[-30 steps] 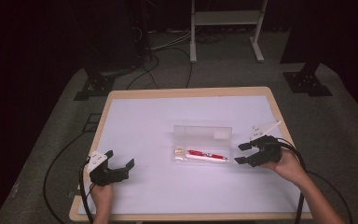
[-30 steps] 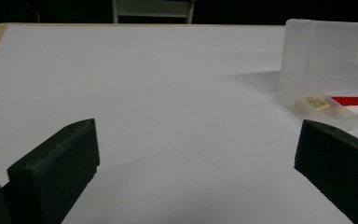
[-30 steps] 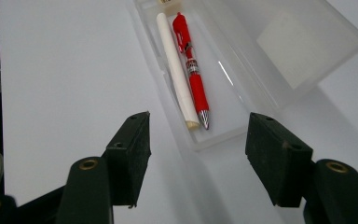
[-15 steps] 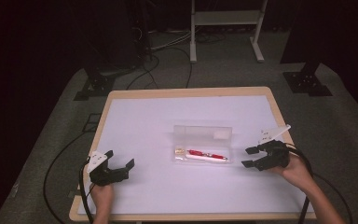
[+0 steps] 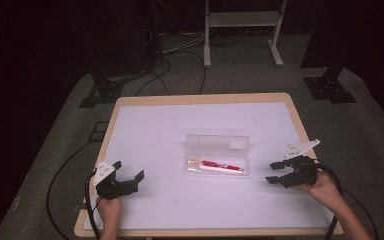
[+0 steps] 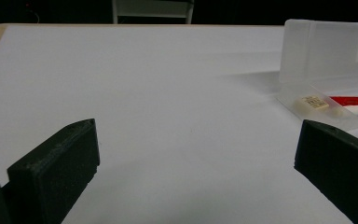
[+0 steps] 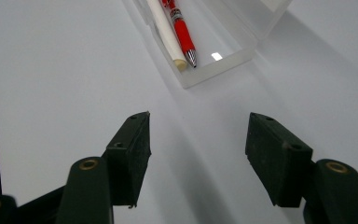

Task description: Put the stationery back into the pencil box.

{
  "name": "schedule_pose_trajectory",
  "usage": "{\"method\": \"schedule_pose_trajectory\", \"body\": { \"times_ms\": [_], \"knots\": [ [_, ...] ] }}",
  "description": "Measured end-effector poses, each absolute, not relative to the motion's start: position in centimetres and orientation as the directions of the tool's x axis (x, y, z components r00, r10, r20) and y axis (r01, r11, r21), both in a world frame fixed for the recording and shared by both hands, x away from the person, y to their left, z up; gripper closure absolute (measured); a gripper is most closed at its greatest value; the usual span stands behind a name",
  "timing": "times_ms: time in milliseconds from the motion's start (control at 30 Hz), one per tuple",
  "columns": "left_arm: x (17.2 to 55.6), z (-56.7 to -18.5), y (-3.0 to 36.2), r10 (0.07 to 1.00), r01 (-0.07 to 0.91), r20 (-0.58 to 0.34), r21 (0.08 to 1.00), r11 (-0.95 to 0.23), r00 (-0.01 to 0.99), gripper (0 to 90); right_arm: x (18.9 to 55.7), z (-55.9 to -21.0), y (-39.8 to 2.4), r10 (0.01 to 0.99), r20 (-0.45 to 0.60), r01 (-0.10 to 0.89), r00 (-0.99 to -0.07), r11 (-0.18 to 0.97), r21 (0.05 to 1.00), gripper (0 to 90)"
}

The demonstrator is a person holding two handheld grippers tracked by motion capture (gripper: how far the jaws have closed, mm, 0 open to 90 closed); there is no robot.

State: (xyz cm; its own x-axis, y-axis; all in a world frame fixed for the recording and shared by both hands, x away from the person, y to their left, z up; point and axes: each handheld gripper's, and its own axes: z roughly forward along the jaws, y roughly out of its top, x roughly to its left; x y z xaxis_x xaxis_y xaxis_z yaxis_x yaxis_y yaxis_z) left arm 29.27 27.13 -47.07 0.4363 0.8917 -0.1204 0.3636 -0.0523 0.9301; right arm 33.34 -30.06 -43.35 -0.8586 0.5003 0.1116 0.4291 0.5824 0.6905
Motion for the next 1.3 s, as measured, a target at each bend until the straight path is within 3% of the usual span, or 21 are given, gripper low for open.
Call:
{"method": "schedule_pose_trajectory", "body": {
  "times_ms": [1300],
  "knots": [
    [29.2, -47.1, 27.2, 0.894, 0.364, -0.130, 0.931, -0.039, 0.429, 0.0, 29.5, -45.7, -32.9, 0.552, 0.144, 0.466, -0.821, 0.503, 0.728, 39.5]
  ]
}}
